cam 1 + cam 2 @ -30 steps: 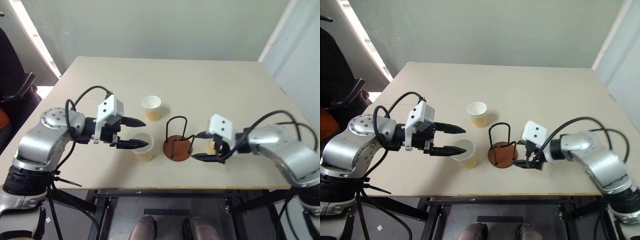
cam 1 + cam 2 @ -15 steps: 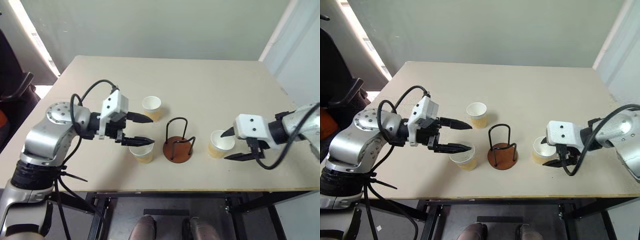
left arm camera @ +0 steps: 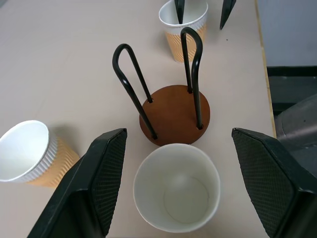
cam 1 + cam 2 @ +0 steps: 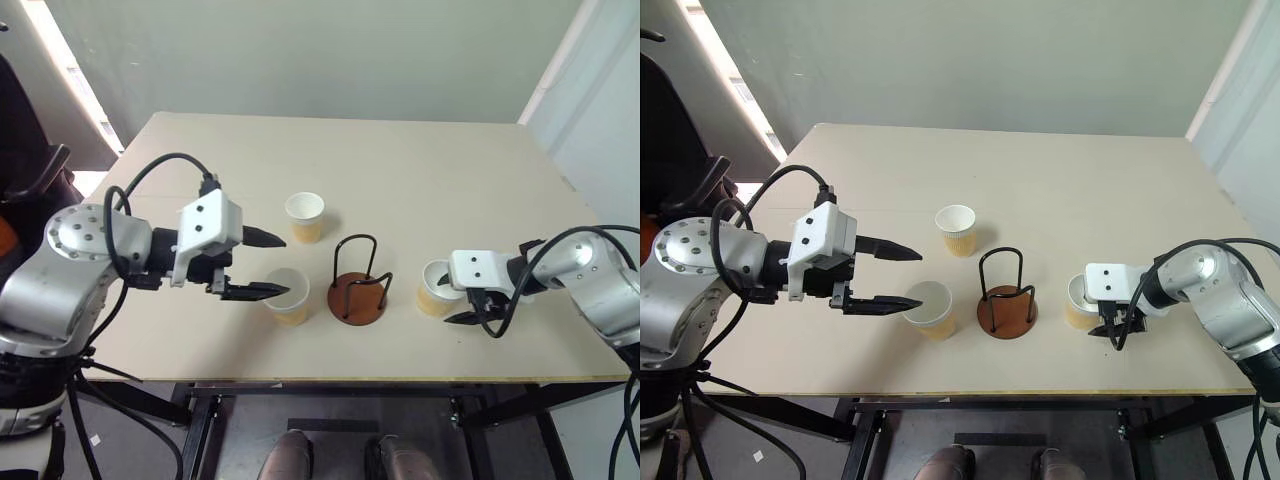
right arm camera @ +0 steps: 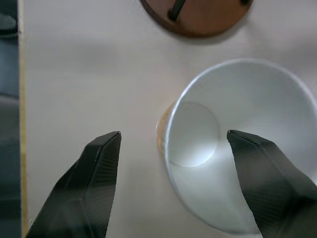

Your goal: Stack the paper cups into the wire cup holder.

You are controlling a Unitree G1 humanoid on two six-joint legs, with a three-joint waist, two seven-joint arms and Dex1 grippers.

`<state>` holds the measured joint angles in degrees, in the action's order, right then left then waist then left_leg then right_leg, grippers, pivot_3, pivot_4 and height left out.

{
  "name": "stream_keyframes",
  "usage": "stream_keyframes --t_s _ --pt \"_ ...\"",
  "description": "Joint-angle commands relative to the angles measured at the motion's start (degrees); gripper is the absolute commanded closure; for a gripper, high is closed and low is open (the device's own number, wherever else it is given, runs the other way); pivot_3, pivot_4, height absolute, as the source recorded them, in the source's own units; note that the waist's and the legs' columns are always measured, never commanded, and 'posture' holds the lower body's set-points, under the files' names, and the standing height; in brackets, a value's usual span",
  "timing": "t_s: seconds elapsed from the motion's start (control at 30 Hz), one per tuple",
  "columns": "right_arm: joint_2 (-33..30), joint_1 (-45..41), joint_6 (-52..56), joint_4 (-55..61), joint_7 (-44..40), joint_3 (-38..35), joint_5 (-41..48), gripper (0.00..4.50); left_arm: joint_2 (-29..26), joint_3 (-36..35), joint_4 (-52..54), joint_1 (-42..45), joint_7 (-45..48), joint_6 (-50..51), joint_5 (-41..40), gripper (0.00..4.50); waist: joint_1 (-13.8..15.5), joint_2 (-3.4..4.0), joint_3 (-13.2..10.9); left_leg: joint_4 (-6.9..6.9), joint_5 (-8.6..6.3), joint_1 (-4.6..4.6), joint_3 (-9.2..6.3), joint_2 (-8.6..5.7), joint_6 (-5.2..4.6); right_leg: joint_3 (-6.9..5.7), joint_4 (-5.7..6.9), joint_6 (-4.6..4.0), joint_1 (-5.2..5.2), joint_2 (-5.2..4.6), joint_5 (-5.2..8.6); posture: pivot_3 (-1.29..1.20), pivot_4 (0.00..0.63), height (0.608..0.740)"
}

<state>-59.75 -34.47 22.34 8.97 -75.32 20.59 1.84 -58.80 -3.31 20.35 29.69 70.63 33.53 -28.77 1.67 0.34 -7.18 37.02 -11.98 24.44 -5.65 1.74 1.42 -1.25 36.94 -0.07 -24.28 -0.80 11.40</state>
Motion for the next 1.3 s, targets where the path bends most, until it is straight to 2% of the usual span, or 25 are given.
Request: stream_keyframes --t_s 0.03,0.17,0.27,0.47,0.57,0.7,0.93,1.3 --pt "0.22 -1.82 -1.62 -0.39 -0.93 -0.93 -1.38 2.21 -0.98 -2.55 1.56 -0.48 -1.11 0.21 -0.84 0.86 -0.05 0.0 0.0 0.0 -0.01 -0.02 0.0 0.0 0.02 0.0 0.01 -0.03 0.0 0.0 0.0 0.0 0.15 0.74" --pt "0.5 -2.67 -2.95 -1.47 -1.65 -1.07 -2.64 3.77 -1.31 -3.12 1.26 -1.45 -1.58 -0.14 -1.12 0.86 -0.07 0.0 0.0 -0.01 -0.03 -0.06 0.01 0.01 0.05 0.0 0.01 -0.11 0.0 0.0 0.0 0.0 0.15 0.74" --pt "0.25 -3.03 -3.02 -0.82 -3.02 -1.71 -2.04 4.49 -1.19 -2.93 0.14 -1.64 -1.72 -0.74 -0.77 0.86 -0.07 0.0 0.0 -0.01 -0.05 -0.06 0.0 0.01 0.08 0.0 0.01 -0.27 0.0 0.0 0.09 0.0 0.15 0.74" --pt "-1.22 -8.26 -0.84 0.27 -7.5 -7.38 4.01 4.49 -2.0 -2.44 -2.49 -1.85 -1.64 -1.99 1.02 0.86 -0.14 0.05 -0.03 -0.03 -0.11 -0.04 0.01 0.01 0.16 0.0 0.01 -0.36 -0.03 0.0 0.15 0.0 0.15 0.74" --pt "0.11 -17.43 2.08 0.1 -11.32 -11.58 11.57 4.49 -2.08 -2.31 -3.48 -2.28 -1.26 -2.91 1.64 0.86 -0.21 0.07 -0.04 -0.06 -0.12 -0.05 0.01 0.01 0.18 0.0 0.02 -0.71 -0.05 0.01 0.36 0.0 0.15 0.74" --pt "4.29 -24.73 -2.18 -3.78 -13.56 -8.96 11.32 4.49 -1.48 -1.52 -4.0 -1.89 -1.29 -3.41 2.06 0.86 -0.37 -0.09 0.05 -0.22 -0.12 -0.14 0.0 0.04 0.19 -0.01 0.03 -0.9 -0.07 0.06 0.48 0.0 0.15 0.74" --pt "10.9 -26.72 -6.65 -5.26 -15.05 -3.6 8.6 4.49 -0.93 -1.67 -1.82 -2.81 -2.55 -2.23 1.37 0.86 -0.37 0.01 -0.01 -0.3 -0.15 -0.15 -0.05 0.06 0.25 -0.04 0.1 -0.92 -0.11 0.06 0.49 0.0 0.15 0.74" --pt "13.68 -26.96 -8.75 -5.74 -16.65 -2.14 8.58 4.49 -2.15 -3.73 0.85 -5.05 -4.3 0.44 0.14 0.86 -0.43 0.01 -0.01 -0.41 -0.25 -0.19 -0.06 0.07 0.38 -0.07 0.11 -0.9 -0.12 0.05 0.48 0.0 0.15 0.74"
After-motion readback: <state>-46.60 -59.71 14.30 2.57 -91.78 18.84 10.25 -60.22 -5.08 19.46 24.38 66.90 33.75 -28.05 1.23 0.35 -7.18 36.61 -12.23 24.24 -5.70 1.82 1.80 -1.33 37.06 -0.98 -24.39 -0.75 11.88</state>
